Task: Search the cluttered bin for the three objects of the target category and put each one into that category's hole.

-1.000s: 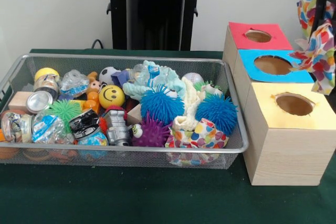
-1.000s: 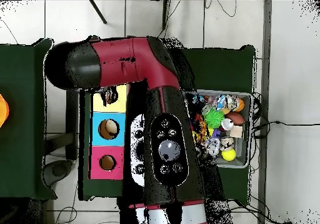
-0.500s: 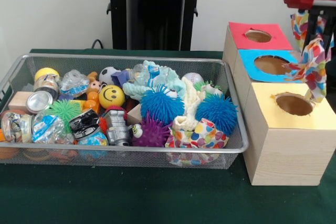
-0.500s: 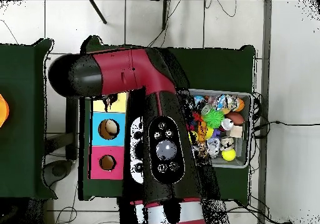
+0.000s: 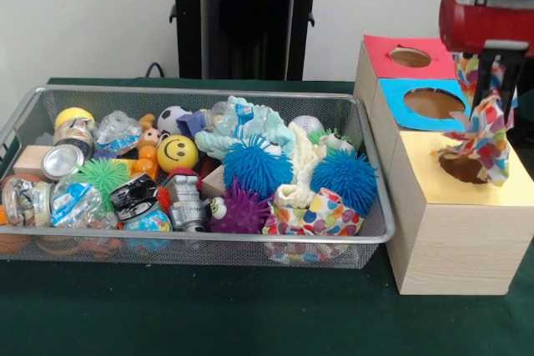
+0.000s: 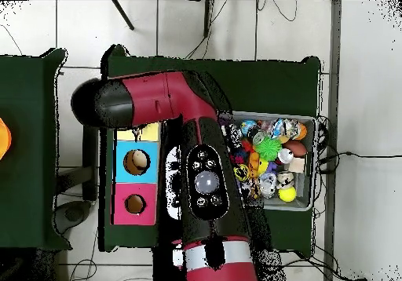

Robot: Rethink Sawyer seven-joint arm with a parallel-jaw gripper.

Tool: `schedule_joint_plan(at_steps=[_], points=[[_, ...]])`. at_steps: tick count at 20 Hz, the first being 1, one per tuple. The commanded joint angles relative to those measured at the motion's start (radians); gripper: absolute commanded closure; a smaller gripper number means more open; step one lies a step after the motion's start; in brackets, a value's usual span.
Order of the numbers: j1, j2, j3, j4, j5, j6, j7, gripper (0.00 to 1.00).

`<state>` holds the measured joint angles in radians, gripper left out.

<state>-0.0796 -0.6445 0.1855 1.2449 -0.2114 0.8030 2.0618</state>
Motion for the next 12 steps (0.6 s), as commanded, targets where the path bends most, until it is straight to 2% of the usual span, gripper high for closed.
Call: schedule_joint_plan(at_steps=[1, 12], points=[[-0.028, 0.095, 0.027, 0.123, -0.077, -0.093, -0.048, 1.00], [-0.015, 0.172, 0.003, 0.089, -0.134, -0.163, -0.018, 1.00]])
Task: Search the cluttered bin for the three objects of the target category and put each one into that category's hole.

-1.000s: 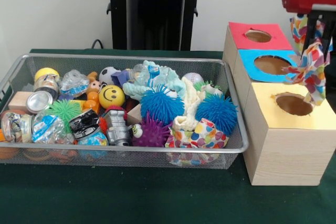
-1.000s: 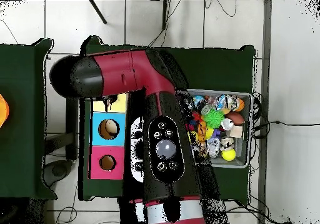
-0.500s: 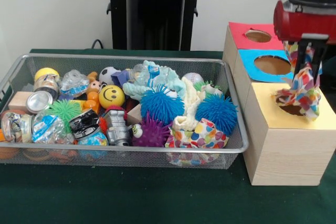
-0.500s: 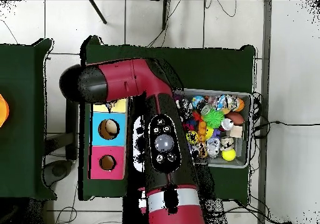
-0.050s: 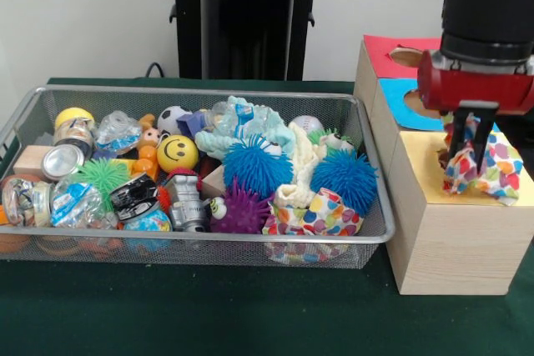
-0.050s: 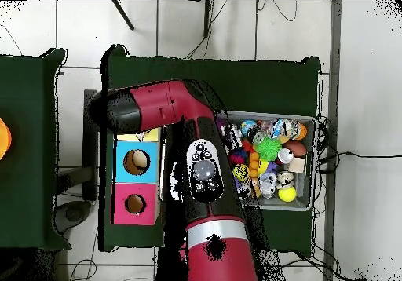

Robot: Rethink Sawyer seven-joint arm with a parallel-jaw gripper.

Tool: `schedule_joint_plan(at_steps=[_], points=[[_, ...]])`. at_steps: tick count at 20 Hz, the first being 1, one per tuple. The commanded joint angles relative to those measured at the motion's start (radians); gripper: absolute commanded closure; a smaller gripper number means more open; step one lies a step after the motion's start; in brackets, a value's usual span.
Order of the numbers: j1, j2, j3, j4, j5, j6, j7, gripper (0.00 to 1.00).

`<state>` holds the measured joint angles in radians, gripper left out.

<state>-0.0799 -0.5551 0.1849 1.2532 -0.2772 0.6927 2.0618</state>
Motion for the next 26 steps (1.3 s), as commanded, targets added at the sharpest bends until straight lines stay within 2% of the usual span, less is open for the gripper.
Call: schedule_joint_plan(at_steps=[1, 11, 16, 18, 26], points=[[-0.010, 0.089, -0.001, 0.074, -0.074, -0.054, -0.012, 1.00], [0.021, 0.149, -0.030, 0.010, -0.090, -0.060, 0.027, 1.00], [0.041, 0.149, -0.042, 0.015, -0.074, -0.053, 0.052, 1.00], [0.049, 0.128, -0.044, 0.036, -0.065, -0.049, 0.058, 1.00], [0.064, -0.052, -0.033, 0.175, 0.000, 0.054, 0.036, 1.00]])
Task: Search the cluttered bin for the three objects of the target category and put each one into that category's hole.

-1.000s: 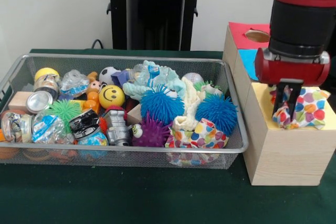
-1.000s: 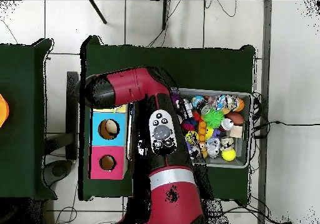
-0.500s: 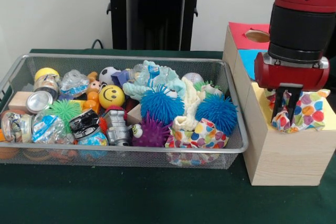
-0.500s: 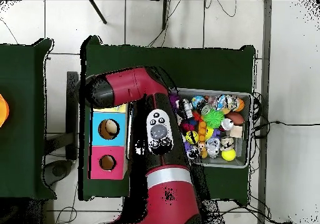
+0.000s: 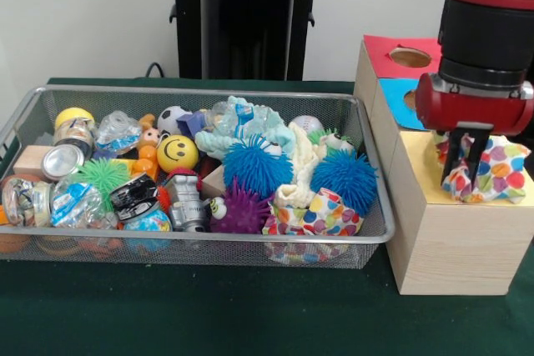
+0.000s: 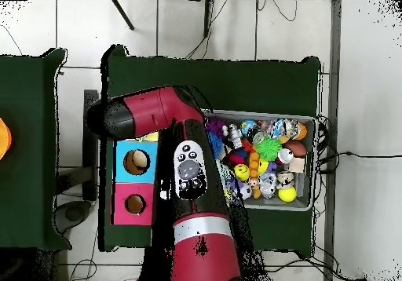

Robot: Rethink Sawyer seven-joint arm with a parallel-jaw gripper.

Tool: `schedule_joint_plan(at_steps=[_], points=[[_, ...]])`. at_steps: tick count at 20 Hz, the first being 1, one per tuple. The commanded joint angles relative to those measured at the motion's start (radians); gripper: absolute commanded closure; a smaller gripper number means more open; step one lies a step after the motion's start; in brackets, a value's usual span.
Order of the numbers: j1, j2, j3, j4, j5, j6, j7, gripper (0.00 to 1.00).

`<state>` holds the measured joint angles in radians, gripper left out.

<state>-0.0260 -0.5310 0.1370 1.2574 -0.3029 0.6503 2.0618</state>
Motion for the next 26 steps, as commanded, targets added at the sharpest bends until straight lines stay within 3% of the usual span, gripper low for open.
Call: schedule_joint_plan(at_steps=[1, 11, 26], points=[[0.011, -0.084, 0.018, 0.190, 0.032, 0.088, 0.043, 1.00], [0.035, -0.045, -0.014, 0.249, 0.008, -0.013, 0.099, 1.00], [0.036, 0.123, -0.051, 0.174, -0.026, -0.166, 0.096, 1.00]])
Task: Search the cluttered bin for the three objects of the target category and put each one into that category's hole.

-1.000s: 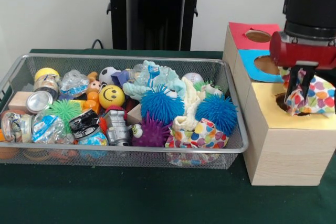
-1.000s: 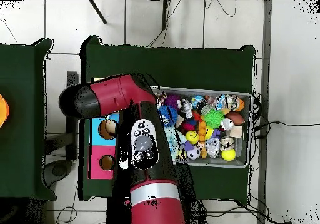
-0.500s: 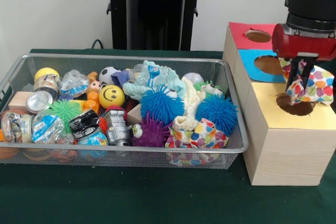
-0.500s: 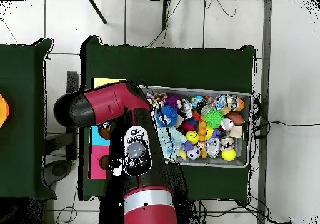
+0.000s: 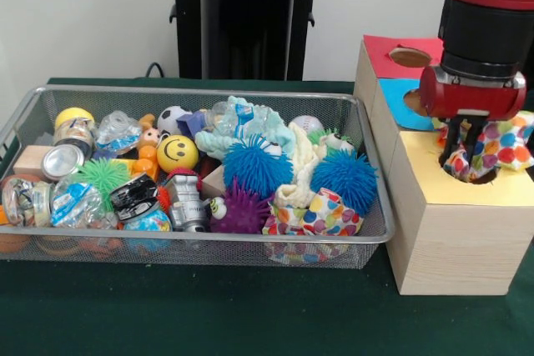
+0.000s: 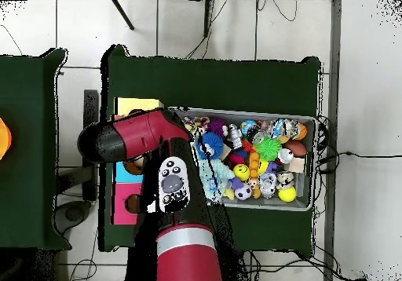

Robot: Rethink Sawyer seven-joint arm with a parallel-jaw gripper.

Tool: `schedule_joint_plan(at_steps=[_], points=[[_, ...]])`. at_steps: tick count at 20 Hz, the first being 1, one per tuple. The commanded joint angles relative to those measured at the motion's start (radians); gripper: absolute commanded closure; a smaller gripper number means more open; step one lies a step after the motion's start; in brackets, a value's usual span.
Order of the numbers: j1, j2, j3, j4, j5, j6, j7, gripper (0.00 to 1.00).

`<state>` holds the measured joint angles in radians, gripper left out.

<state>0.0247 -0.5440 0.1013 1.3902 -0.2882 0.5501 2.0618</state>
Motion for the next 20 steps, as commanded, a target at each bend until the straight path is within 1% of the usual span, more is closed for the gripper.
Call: schedule_joint_plan(at_steps=[1, 7, 14, 20], points=[[-0.012, 0.147, -0.019, 0.034, -0.043, -0.072, 0.098, 1.00], [0.008, 0.194, -0.043, -0.028, -0.038, -0.078, 0.099, 1.00], [0.017, 0.244, -0.049, -0.078, -0.023, -0.086, 0.099, 1.00], [0.026, 0.304, -0.070, -0.126, -0.031, -0.129, 0.111, 1.00]])
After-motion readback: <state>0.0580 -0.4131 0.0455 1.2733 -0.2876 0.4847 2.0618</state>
